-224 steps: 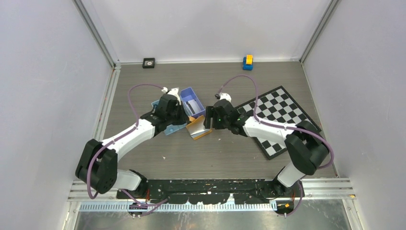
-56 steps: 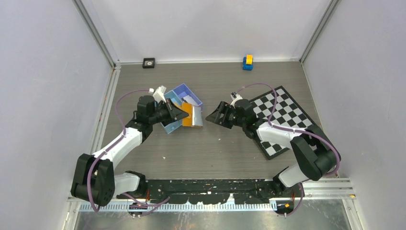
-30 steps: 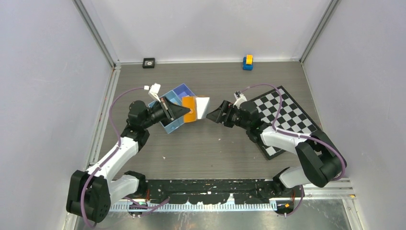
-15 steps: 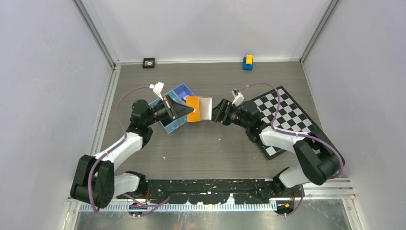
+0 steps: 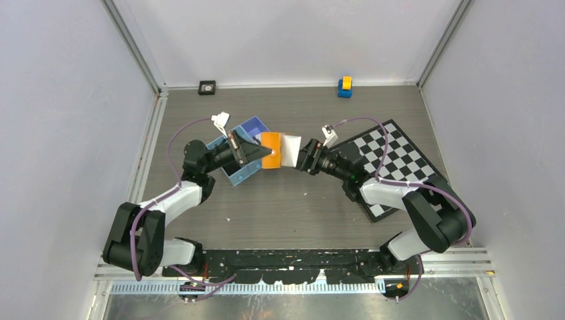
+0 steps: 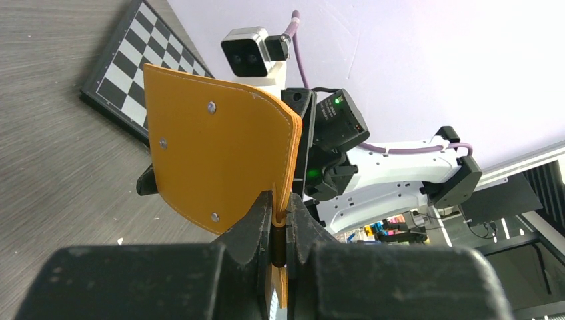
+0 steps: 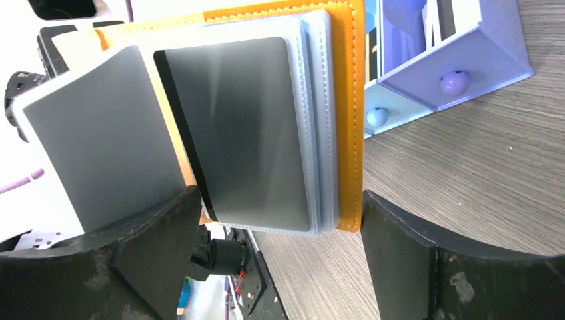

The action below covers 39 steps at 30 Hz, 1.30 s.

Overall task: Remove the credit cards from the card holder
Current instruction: Remove the credit card from the card holder.

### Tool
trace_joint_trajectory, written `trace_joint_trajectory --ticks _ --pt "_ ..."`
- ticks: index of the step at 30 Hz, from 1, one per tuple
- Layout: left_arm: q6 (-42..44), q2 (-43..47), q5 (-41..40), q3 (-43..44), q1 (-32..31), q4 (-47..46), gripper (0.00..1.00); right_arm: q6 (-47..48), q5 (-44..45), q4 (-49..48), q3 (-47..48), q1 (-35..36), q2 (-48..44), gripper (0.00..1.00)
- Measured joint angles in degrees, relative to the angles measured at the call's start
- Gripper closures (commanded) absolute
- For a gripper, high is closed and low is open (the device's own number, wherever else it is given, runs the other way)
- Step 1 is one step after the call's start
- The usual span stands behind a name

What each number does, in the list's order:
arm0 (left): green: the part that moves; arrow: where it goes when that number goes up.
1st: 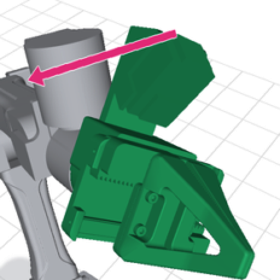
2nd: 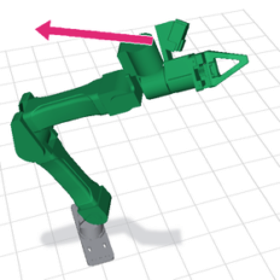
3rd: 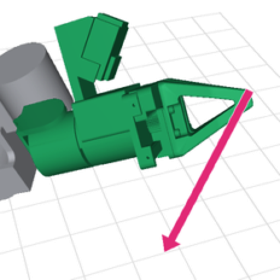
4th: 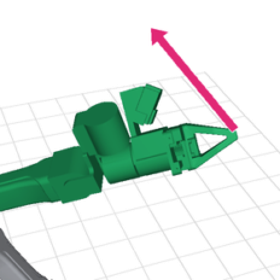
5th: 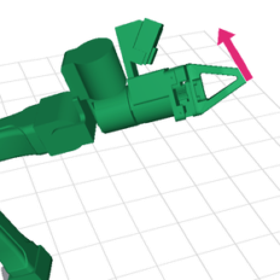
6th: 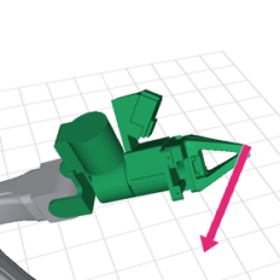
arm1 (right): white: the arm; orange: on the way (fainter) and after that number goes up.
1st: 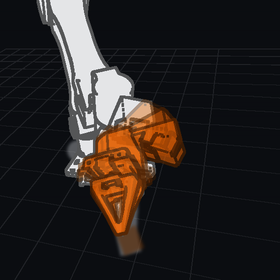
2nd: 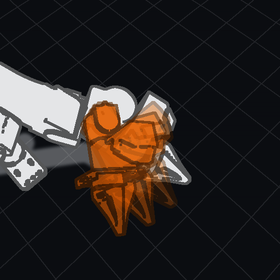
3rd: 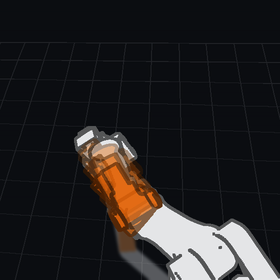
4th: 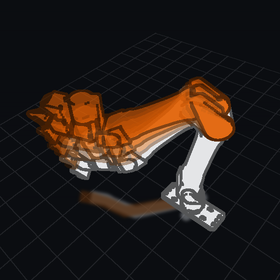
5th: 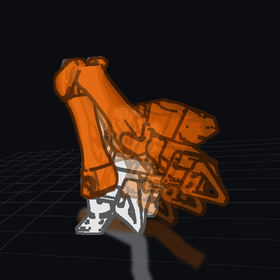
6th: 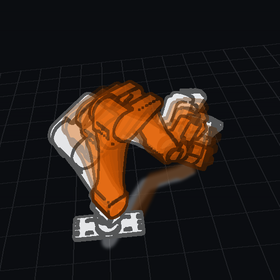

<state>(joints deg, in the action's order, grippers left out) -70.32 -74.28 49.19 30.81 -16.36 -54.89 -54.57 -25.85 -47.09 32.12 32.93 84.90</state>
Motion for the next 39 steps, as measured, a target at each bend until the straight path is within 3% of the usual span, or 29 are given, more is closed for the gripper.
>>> trace_joint_trajectory --ticks 11,20,31,32,35,39 --pt "3.21 0.07 -0.42 -0.11 -0.13 2.82 1.00 0.48 -0.81 1.16 -0.94 -0.02 -1.97 0.09" --pt "7.85 0.42 -3.08 -0.09 -0.13 9.64 1.00 2.89 0.48 5.62 -1.20 0.00 -7.69 0.52" --pt "10.05 0.42 -3.39 -0.02 -1.68 12.90 1.00 4.72 0.94 10.36 -0.20 0.20 -7.61 0.78" --pt "10.60 0.42 -3.58 0.13 -1.81 13.44 0.99 4.96 1.14 11.15 0.04 0.26 -7.61 0.81" --pt "12.79 0.42 -4.79 1.40 -2.38 17.42 0.78 6.25 2.62 14.75 1.60 0.90 -7.34 0.95" --pt "19.06 0.92 -9.33 4.81 -5.18 27.91 0.49 9.11 6.08 21.73 4.63 2.82 -7.28 0.99"
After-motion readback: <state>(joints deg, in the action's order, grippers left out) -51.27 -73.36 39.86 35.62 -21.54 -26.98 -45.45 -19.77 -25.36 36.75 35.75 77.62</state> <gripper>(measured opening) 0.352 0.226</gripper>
